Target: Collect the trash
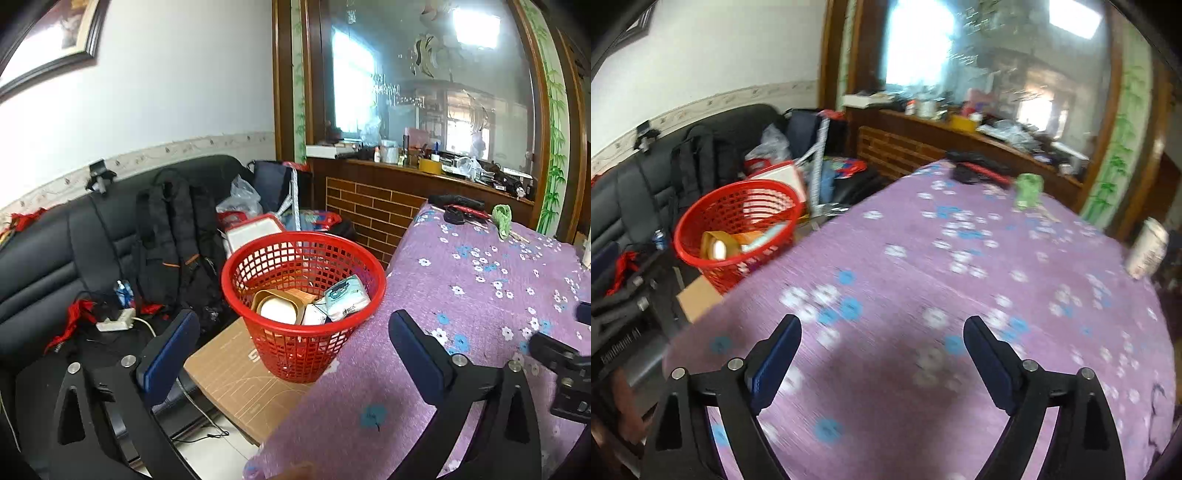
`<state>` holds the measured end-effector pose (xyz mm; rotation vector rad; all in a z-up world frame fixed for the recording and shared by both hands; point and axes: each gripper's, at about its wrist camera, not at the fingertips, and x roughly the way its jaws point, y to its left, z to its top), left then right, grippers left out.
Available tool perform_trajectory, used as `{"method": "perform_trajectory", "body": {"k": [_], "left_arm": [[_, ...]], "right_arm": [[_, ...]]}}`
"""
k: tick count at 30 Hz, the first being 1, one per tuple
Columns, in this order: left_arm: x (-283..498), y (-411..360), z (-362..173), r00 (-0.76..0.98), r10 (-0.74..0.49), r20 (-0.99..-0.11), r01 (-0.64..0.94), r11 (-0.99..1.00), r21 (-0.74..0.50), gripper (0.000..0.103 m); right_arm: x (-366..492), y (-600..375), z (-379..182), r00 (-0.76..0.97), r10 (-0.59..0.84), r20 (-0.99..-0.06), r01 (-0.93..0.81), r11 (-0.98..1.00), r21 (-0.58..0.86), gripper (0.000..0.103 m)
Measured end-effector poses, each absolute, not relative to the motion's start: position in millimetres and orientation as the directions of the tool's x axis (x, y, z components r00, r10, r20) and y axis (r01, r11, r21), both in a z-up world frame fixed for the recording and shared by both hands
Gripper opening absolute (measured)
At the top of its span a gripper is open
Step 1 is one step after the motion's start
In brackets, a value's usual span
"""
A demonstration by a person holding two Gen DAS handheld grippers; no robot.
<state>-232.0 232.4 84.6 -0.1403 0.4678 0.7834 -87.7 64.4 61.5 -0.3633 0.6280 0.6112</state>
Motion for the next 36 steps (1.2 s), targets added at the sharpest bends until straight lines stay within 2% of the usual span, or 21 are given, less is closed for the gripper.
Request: {"method": "perform_trajectory", "body": {"k": [7,15,20,36], "left_arm": [[-238.5,201.0,80.8,0.552,0.694,-0.463,-0.718,0.678,0.16,0.103],[-251.1,181.5,72.3,0.543,0.685,-0.486,-0.721,0.677,0.148,0.103],[-257.6,177.1,74.4,0.572,0.678,-0.461,-0.715,0.687,0.124,0.103],[-249.5,174.0,62.6,0.587,0.649,-0.484,-0.68,0.72,0.141,0.103]], "right_arm": [[-115.3,13.8,53.5,0.689,0.396,-0.608,-0.58,0.803,-0.134,0.094],[-131.8,-13.6,53.5,0.697,0.401,-0.595,-0.554,0.827,-0.092,0.095],[-136.2,-11.9,51.4,0.71,0.382,-0.591,-0.542,0.833,-0.113,0.095],[-134.4,-1.9,40.1,0.698,0.369,-0.614,-0.551,0.824,-0.131,0.095]]}}
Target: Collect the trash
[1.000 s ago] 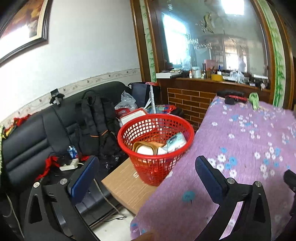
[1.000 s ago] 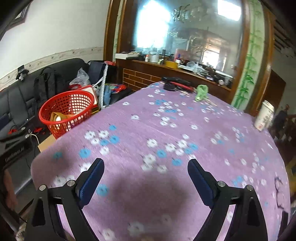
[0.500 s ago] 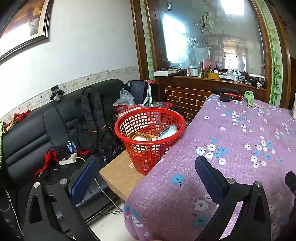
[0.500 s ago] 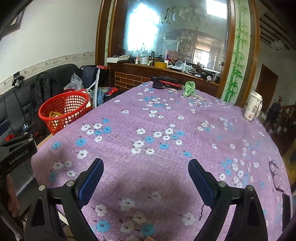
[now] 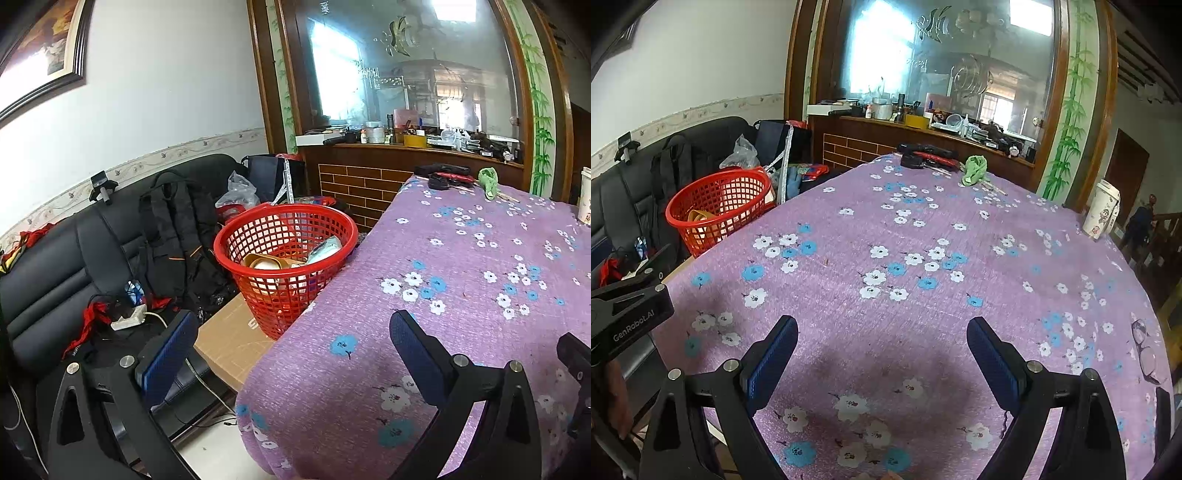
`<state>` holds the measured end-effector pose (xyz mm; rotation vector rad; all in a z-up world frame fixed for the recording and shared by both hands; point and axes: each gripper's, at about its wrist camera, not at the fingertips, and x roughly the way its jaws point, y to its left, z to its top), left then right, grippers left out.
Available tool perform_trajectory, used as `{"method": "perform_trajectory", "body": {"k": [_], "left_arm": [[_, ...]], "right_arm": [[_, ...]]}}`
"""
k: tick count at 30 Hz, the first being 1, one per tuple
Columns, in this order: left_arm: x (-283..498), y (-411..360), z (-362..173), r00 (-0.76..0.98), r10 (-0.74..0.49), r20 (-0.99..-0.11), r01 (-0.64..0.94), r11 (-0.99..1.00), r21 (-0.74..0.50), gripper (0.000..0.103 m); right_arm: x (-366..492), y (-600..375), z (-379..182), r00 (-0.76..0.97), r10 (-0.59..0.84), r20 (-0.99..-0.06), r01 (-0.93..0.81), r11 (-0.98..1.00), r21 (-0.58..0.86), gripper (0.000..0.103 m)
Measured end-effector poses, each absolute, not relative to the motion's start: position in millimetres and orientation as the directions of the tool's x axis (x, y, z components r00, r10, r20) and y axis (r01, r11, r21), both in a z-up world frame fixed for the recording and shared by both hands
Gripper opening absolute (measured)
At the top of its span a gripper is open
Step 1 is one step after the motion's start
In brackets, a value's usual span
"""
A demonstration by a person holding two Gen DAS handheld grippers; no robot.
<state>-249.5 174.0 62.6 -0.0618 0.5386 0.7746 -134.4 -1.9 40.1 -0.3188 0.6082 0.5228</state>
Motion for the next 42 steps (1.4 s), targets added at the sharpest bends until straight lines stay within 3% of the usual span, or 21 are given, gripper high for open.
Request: {"method": "perform_trajectory", "body": {"k": [42], "left_arm": [[-246.0,174.6,59.4,0.592,0.642,-0.488,-0.663,0.732,0.157,0.103]], "right_arm": [[-132.0,0.4,36.6,0.695,0.361,-0.622,-0.551,0.823,-0.139,0.095]]}}
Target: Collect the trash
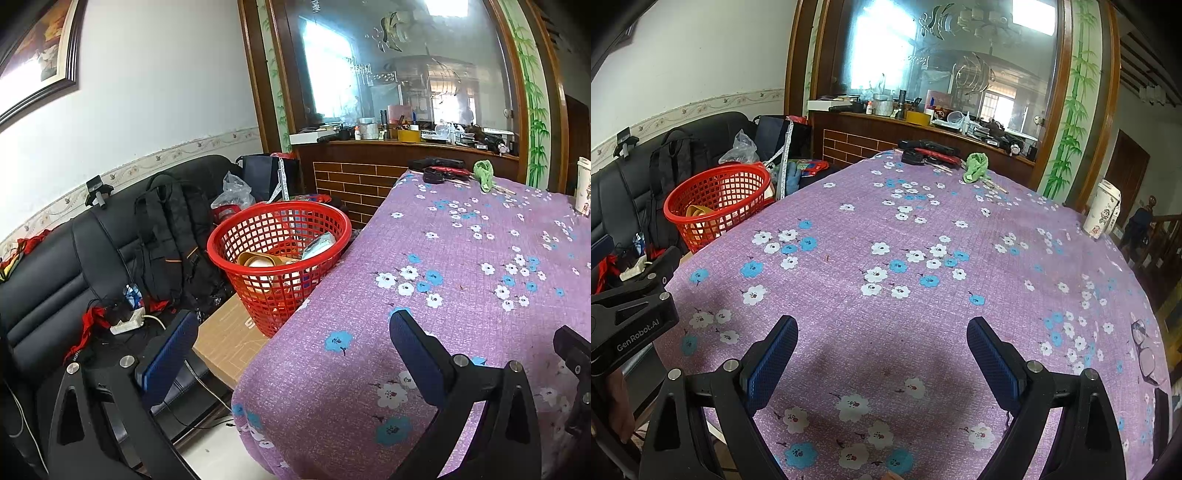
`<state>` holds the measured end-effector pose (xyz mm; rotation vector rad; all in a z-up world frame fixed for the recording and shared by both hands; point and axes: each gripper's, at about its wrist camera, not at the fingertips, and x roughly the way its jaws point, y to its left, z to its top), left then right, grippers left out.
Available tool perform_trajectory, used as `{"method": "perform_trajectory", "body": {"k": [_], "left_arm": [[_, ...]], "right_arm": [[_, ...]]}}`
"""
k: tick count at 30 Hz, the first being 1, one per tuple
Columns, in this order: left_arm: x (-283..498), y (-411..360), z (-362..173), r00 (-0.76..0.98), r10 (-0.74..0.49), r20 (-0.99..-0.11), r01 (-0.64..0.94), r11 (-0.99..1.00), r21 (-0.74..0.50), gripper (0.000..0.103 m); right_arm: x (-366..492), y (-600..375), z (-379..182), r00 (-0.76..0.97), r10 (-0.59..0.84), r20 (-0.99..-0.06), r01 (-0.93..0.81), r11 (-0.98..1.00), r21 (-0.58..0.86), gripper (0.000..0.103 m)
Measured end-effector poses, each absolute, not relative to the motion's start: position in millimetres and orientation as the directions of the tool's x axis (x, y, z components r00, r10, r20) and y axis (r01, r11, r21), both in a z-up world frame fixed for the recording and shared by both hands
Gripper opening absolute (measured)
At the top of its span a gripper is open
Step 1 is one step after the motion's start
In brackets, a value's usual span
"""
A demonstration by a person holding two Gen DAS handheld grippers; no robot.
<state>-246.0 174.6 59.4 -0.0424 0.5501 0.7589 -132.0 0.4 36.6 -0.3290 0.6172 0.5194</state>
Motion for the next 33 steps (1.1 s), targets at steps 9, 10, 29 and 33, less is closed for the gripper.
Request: {"method": "perform_trajectory", "body": {"k": [9,10,29,33], "left_arm": [[-245.6,174.1,59.4,0.592,0.641,-0.488,-0.663,0.732,0.157,0.103],[-245.6,174.0,59.4,0.592,0.641,-0.488,-0.663,0.732,0.158,0.103],[-246.5,174.7,58.8,0.595,0.637,-0.49,-0.654,0.738,0.165,0.103],[-239.9,169.5,62.3,0.606,0.634,-0.48,-0.637,0.749,0.185,0.103]], "right_arm": [[-131.9,0.4,36.6,0.694,0.361,-0.623,-0.552,0.822,-0.139,0.095],[-131.6,0.9,36.8,0.694,0.361,-0.623,-0.552,0.822,-0.139,0.095],[-130.6,-1.0,33.0,0.687,0.359,-0.632,-0.549,0.826,-0.128,0.095],[-124.2,-8.3,33.8,0.689,0.35,-0.634,-0.532,0.839,-0.116,0.095]]}}
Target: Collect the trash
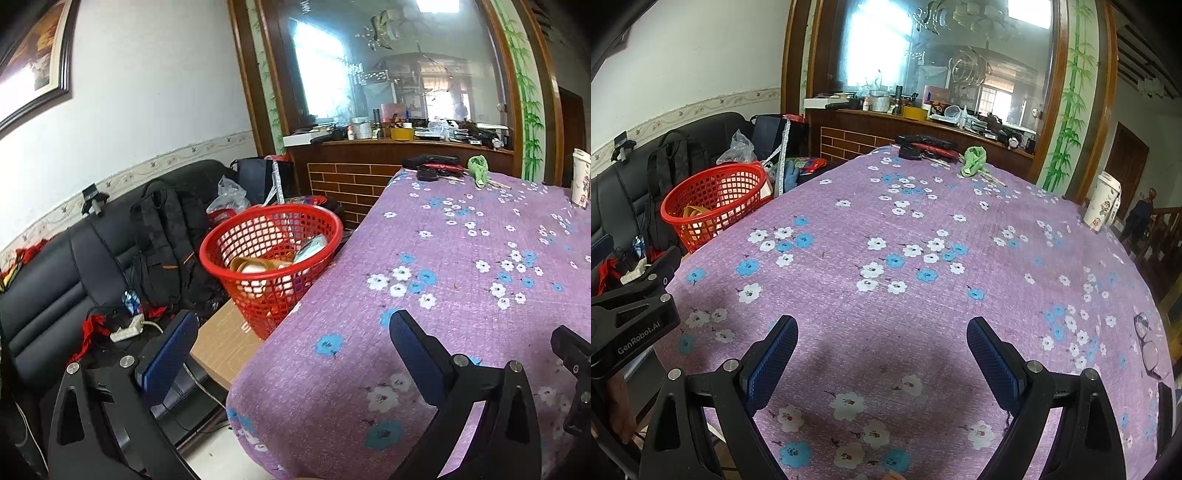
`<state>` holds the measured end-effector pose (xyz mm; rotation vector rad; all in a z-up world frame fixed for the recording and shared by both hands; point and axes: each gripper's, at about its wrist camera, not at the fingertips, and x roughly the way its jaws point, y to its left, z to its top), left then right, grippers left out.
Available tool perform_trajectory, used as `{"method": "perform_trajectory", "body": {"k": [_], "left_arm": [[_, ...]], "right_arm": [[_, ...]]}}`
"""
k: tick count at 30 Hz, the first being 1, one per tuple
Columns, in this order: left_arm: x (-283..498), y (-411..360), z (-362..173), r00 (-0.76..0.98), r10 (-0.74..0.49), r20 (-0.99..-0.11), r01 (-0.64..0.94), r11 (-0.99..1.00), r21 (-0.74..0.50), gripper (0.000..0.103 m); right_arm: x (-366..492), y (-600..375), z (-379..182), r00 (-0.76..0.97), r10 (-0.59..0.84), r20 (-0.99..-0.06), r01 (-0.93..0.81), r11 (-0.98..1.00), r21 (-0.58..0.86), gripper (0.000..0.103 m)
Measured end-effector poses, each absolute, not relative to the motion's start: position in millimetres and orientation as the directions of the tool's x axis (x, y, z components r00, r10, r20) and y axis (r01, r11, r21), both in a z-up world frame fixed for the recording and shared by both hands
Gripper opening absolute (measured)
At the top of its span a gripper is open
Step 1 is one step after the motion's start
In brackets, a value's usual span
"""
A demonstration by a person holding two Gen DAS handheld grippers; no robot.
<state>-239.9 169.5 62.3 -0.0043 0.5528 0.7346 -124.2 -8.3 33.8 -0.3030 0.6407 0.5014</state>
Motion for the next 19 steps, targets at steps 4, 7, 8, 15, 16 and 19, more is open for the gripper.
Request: {"method": "perform_trajectory", "body": {"k": [4,7,8,15,16,19], "left_arm": [[-222.7,152.1,70.5,0.636,0.624,-0.454,-0.596,0.771,0.225,0.103],[-205.2,133.8,72.9,0.666,0.597,-0.448,-0.55,0.798,0.245,0.103],[-196.3,125.1,73.1,0.678,0.578,-0.454,-0.523,0.814,0.253,0.103],[-113.9,61.4,60.7,0.694,0.296,-0.656,-0.239,0.955,0.178,0.103],[-97.9,51.6,56.5,0.677,0.246,-0.694,-0.198,0.969,0.151,0.103],[-62.5,23.7,43.3,0.644,0.187,-0.741,-0.134,0.982,0.131,0.103]], "right_arm": [[-108.1,-29.4,36.7,0.702,0.323,-0.635,-0.478,0.874,-0.084,0.095],[-90.5,-54.0,38.9,0.717,0.28,-0.638,-0.416,0.907,-0.068,0.095],[-85.9,-60.6,39.1,0.72,0.266,-0.64,-0.398,0.915,-0.067,0.095],[-30.1,-147.5,33.2,0.718,0.071,-0.692,-0.153,0.987,-0.058,0.096],[-24.7,-156.8,32.3,0.712,0.055,-0.7,-0.127,0.99,-0.052,0.096],[3.2,-184.9,22.7,0.669,-0.004,-0.743,-0.052,0.997,-0.052,0.099]]}}
